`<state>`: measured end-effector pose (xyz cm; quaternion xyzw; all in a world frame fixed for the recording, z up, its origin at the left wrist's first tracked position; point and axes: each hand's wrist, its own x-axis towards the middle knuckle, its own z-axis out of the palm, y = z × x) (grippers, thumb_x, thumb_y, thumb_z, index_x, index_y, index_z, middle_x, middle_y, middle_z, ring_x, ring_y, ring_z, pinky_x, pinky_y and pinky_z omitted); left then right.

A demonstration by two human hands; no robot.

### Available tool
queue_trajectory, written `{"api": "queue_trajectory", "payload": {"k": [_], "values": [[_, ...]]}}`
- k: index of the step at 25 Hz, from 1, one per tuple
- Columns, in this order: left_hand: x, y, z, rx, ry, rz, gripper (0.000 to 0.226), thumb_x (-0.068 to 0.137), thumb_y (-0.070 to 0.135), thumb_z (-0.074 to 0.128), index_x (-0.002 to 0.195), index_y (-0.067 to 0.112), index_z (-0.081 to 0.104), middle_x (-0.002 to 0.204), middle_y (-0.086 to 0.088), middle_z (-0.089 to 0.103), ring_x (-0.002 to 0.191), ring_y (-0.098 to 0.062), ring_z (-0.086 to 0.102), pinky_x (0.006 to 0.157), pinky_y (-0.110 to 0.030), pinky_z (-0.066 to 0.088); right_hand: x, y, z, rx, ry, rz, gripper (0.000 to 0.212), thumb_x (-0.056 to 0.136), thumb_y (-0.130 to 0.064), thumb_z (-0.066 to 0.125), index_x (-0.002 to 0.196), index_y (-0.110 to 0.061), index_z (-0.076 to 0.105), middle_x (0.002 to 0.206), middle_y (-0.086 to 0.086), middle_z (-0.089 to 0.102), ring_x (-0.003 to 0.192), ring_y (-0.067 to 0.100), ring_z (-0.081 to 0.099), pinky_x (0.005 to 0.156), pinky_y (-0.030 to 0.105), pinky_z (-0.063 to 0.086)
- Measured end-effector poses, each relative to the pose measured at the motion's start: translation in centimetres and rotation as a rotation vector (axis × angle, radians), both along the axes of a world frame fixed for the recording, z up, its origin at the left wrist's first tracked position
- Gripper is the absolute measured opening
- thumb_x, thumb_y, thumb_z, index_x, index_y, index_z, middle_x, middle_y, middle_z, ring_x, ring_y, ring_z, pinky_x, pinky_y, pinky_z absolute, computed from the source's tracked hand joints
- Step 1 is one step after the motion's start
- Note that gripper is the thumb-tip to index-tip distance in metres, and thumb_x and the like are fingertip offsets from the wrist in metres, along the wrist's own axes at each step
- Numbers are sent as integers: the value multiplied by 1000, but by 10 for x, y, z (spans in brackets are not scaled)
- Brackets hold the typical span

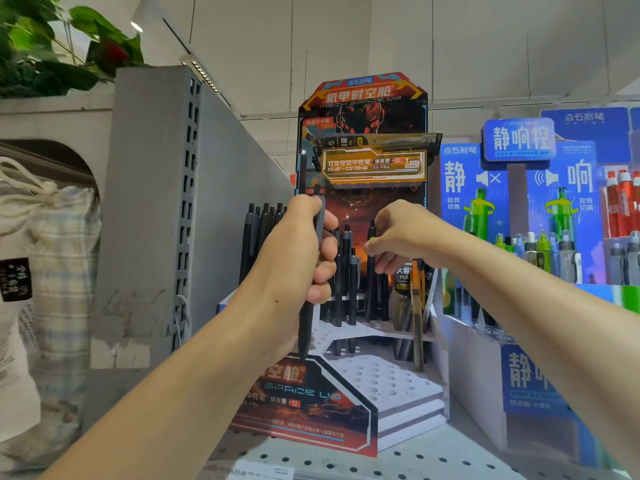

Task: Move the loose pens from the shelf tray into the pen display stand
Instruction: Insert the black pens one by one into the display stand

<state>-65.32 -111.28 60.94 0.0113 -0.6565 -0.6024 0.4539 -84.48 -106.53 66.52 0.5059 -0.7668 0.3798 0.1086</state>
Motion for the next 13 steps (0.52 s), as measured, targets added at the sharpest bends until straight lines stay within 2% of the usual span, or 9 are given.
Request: {"api": "queue_trajectory", "payload": {"k": [4,9,13], "values": [[-7,-6,3,12,-31,10,29,101,32,32,88,17,52,51,4,46,39,-9,35,33,-18,28,4,-1,2,28,-10,19,18,90,-7,74,93,-2,57,59,11,73,63,26,77,62,36,65],[-11,-10,5,15,-53,-3,30,103,31,32,87,16,52,49,5,48,36,-9,36,32,-17,28,5,0,0,88,-32,48,22,91,-7,74,84,-5,53,58,10,72,67,28,77,64,37,65],[-11,-9,6,13,-52,-8,30,104,31,32,87,16,52,49,4,49,35,-9,37,32,-17,28,8,0,-2,156,-67,58,17,91,-3,73,92,-1,56,66,15,73,62,25,75,59,34,64]]}}
